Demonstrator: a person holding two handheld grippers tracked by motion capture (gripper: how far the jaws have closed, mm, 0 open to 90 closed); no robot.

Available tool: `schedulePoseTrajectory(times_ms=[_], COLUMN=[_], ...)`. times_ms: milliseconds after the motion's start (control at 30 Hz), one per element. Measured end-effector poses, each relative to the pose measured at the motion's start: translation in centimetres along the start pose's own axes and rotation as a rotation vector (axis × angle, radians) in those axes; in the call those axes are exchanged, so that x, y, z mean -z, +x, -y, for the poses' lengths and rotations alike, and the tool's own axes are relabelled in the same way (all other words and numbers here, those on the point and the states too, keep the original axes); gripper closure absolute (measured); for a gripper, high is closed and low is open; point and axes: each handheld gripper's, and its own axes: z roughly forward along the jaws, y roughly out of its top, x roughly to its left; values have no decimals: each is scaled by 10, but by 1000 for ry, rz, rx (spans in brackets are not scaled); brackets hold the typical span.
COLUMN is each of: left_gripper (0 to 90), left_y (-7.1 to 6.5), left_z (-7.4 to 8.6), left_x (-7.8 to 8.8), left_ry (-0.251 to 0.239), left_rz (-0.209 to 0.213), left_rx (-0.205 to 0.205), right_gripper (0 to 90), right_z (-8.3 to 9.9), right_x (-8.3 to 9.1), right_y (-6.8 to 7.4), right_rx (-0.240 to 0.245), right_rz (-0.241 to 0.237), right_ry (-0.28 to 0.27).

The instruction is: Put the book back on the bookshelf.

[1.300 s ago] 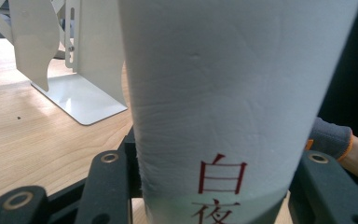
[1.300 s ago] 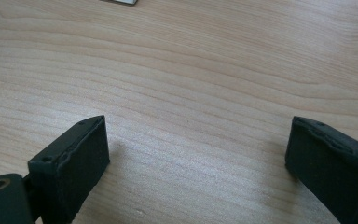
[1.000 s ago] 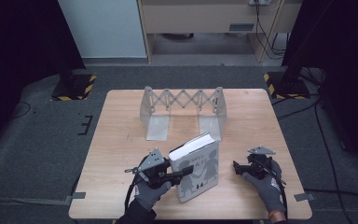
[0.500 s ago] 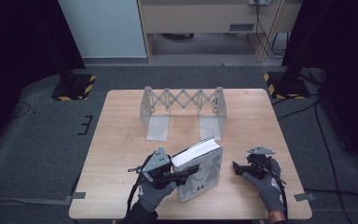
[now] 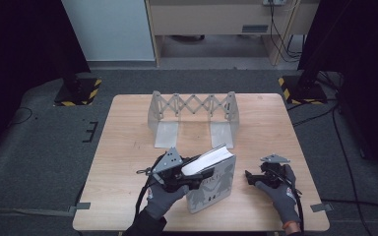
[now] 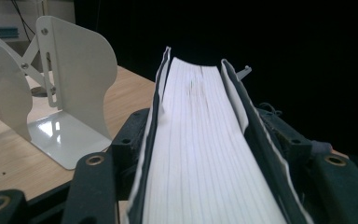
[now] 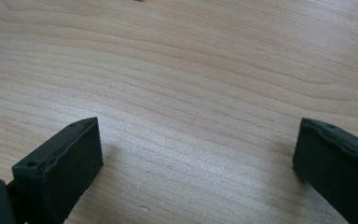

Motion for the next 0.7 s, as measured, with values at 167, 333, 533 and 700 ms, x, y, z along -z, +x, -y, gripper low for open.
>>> schedulePoseTrajectory(times_ms=[167,333,533,700], left_gripper=[390,367,352,325], left_y=[-2,-4,-8,-15], left_z=[-6,-8,-8,-6], left_x=[-2,-3,-5,-6], left_ry=[12,25,26,18], left_rz=[-8,-9,-8,-15], left_rx=[-14,-20,-8,-3], right_gripper=[18,18,17,17], right_z=[0,0,0,0], right_x=[0,0,0,0], right_y=[0,0,0,0], right_rx=[0,0,0,0], right_rz=[0,0,0,0], right_ry=[0,0,0,0])
